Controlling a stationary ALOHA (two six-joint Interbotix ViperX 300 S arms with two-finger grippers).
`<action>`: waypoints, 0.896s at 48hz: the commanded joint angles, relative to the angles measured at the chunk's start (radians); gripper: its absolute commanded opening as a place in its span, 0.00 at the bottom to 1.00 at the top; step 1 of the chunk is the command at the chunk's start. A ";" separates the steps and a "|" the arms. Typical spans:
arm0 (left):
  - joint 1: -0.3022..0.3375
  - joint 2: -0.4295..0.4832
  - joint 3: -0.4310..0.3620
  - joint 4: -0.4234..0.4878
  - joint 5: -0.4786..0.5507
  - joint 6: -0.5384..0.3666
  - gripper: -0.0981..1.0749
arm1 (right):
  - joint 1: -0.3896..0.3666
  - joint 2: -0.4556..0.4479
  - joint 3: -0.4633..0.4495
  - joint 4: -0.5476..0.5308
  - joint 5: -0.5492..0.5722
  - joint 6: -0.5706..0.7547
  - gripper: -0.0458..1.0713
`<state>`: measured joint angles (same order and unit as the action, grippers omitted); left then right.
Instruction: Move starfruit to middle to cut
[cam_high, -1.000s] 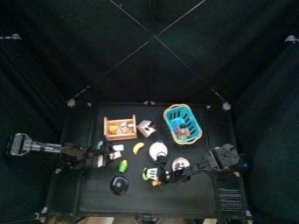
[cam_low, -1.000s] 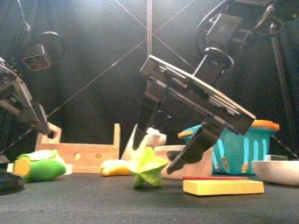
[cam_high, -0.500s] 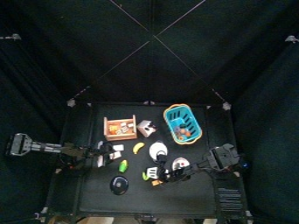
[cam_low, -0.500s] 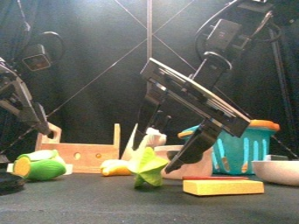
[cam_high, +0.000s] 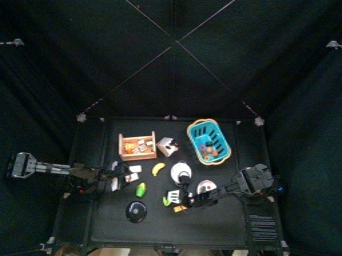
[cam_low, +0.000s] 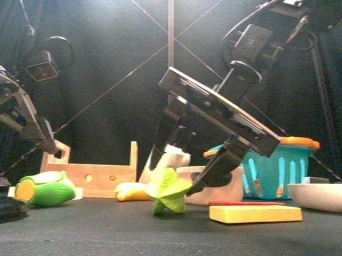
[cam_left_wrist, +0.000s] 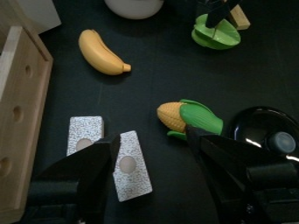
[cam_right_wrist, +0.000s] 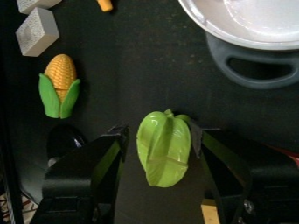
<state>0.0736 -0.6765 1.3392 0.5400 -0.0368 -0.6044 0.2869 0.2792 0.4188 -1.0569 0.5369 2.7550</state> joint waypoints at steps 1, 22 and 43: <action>0.002 0.002 -0.009 -0.002 -0.008 0.000 0.89 | -0.006 -0.046 -0.026 -0.017 -0.002 0.000 0.84; 0.002 0.002 -0.009 0.000 -0.006 0.000 0.89 | -0.003 -0.057 0.000 -0.011 0.014 -0.002 0.84; 0.002 0.002 -0.009 -0.002 -0.008 0.000 0.89 | 0.049 -0.120 0.051 0.006 0.092 -0.002 0.84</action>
<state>0.0736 -0.6765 1.3407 0.5400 -0.0368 -0.6044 0.3283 0.2010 0.4771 -1.0462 0.6259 2.7535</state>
